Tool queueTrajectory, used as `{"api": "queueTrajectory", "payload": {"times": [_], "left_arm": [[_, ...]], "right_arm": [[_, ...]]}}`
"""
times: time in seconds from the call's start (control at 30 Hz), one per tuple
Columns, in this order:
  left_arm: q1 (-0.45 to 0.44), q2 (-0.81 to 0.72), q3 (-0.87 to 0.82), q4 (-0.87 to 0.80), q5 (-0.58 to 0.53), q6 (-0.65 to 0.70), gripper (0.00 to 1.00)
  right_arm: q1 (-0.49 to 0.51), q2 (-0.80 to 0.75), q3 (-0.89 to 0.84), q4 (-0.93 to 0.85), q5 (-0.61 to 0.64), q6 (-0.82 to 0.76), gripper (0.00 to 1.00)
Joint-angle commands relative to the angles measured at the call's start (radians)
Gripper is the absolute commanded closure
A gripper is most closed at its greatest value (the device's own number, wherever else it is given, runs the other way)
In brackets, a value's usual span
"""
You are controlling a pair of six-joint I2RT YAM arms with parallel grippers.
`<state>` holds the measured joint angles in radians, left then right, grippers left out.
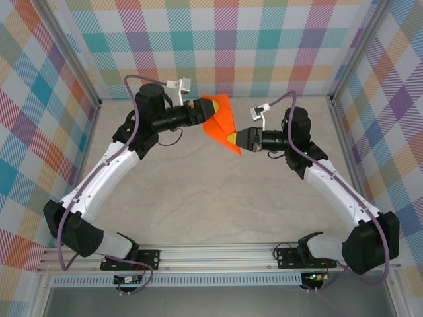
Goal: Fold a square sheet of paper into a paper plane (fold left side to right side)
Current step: Turn over the paper at the center of the table.
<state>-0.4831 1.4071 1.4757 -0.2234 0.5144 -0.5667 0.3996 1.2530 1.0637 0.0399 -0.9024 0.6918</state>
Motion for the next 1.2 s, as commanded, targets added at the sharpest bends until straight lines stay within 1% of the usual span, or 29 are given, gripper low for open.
{"api": "queueTrajectory", "payload": {"times": [0.0, 0.1, 0.17, 0.27, 0.3, 0.33, 0.37, 0.43, 0.5, 0.53, 0.6, 0.7, 0.77, 0.83, 0.93, 1.07, 1.17], "left_arm": [[0.018, -0.103, -0.016, -0.172, -0.155, 0.126, 0.3], [0.019, -0.188, -0.058, -0.252, -0.311, 0.182, 0.25], [0.019, -0.262, -0.108, -0.27, -0.422, 0.201, 0.24], [0.02, -0.395, -0.202, -0.26, -0.575, 0.215, 0.23], [0.019, -0.435, -0.23, -0.258, -0.62, 0.22, 0.23], [0.018, -0.472, -0.256, -0.257, -0.667, 0.219, 0.23], [0.018, -0.504, -0.277, -0.256, -0.701, 0.22, 0.23], [0.018, -0.563, -0.315, -0.268, -0.782, 0.218, 0.23], [0.017, -0.607, -0.344, -0.276, -0.834, 0.211, 0.23], [0.017, -0.627, -0.356, -0.28, -0.854, 0.206, 0.23], [0.017, -0.652, -0.375, -0.282, -0.87, 0.198, 0.23], [0.017, -0.667, -0.385, -0.284, -0.875, 0.19, 0.22], [0.017, -0.664, -0.385, -0.288, -0.872, 0.188, 0.22], [0.018, -0.665, -0.387, -0.289, -0.869, 0.187, 0.22], [0.017, -0.665, -0.386, -0.295, -0.866, 0.186, 0.22], [0.017, -0.663, -0.389, -0.299, -0.858, 0.18, 0.22], [0.017, -0.663, -0.394, -0.295, -0.852, 0.174, 0.22]], "right_arm": [[0.005, -0.015, 0.081, -0.339, 0.113, -0.252, 0.83], [0.018, 0.007, 0.146, -0.57, 0.265, -0.4, 0.84], [0.051, 0.026, 0.19, -0.707, 0.425, -0.482, 0.84], [0.161, 0.077, 0.262, -0.888, 0.786, -0.574, 0.84], [0.215, 0.105, 0.284, -0.94, 0.926, -0.593, 0.84], [0.264, 0.139, 0.305, -0.992, 1.067, -0.596, 0.84], [0.303, 0.173, 0.323, -1.034, 1.161, -0.592, 0.84], [0.389, 0.259, 0.36, -1.127, 1.418, -0.559, 0.83], [0.467, 0.352, 0.386, -1.207, 1.632, -0.513, 0.82], [0.501, 0.404, 0.4, -1.248, 1.735, -0.475, 0.82], [0.553, 0.505, 0.435, -1.345, 1.863, -0.406, 0.81], [0.603, 0.689, 0.494, -1.482, 1.98, -0.297, 0.83], [0.626, 0.795, 0.528, -1.528, 2.011, -0.242, 0.85], [0.645, 0.889, 0.564, -1.564, 2.016, -0.188, 0.86], [0.663, 0.991, 0.607, -1.588, 2.009, -0.135, 0.86], [0.695, 1.095, 0.633, -1.58, 2.007, -0.137, 0.86], [0.715, 1.145, 0.642, -1.572, 1.994, -0.143, 0.85]]}}
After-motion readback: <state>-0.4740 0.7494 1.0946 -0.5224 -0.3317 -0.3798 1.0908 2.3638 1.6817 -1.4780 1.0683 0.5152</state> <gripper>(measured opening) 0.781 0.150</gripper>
